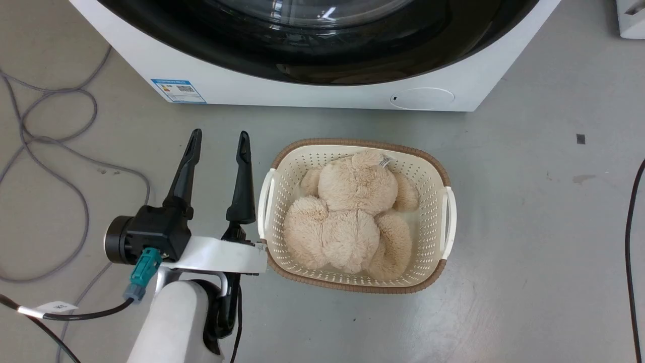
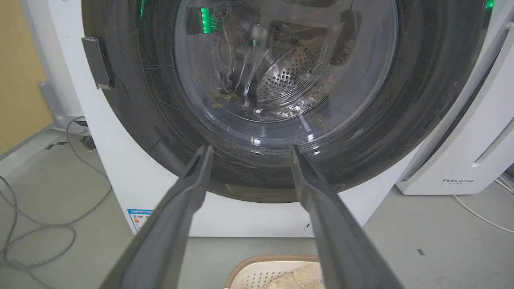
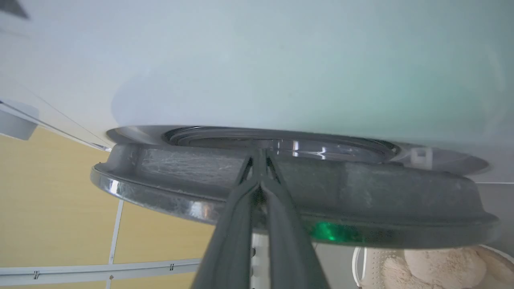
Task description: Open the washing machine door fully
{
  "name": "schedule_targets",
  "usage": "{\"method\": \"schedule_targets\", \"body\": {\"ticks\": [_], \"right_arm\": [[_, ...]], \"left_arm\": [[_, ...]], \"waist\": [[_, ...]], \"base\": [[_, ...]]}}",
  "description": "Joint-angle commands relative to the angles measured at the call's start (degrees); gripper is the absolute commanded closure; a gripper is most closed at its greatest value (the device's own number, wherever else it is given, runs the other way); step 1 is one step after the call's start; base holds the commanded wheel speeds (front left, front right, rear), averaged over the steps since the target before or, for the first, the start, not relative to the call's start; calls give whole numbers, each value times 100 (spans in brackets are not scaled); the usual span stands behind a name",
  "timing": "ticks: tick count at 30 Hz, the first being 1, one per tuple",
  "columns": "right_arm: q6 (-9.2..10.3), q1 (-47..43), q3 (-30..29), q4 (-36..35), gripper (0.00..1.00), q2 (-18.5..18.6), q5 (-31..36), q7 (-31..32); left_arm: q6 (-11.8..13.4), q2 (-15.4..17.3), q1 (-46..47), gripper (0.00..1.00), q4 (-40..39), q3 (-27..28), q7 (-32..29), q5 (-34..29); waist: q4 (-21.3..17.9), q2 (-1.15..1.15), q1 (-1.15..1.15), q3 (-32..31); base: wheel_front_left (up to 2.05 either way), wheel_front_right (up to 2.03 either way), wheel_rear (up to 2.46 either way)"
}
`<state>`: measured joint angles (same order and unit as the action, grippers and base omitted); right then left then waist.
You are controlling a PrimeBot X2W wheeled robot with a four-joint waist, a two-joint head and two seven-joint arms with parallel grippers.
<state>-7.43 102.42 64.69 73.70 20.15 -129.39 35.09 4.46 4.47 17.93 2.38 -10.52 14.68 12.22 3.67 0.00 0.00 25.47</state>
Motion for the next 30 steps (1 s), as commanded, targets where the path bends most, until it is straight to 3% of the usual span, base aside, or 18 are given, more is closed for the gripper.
{"method": "schedule_targets", "body": {"ticks": [1, 19, 30], "right_arm": [[-6, 49, 57, 25, 100, -69, -4, 96], [-6, -773, 265, -546, 100, -120, 169, 279], [-6, -1992, 300, -1751, 100, 260, 85, 149]], "left_arm": [[3, -4, 104, 0, 13, 8, 31, -9], [-58, -42, 43, 0, 160, 35, 31, -112], [-109, -16, -339, 0, 465, -4, 31, -147]], "waist": [[-6, 0, 0, 0], [-19, 0, 0, -218], [90, 0, 0, -985]], "base": [[0, 0, 0], [0, 0, 0], [0, 0, 0]]}}
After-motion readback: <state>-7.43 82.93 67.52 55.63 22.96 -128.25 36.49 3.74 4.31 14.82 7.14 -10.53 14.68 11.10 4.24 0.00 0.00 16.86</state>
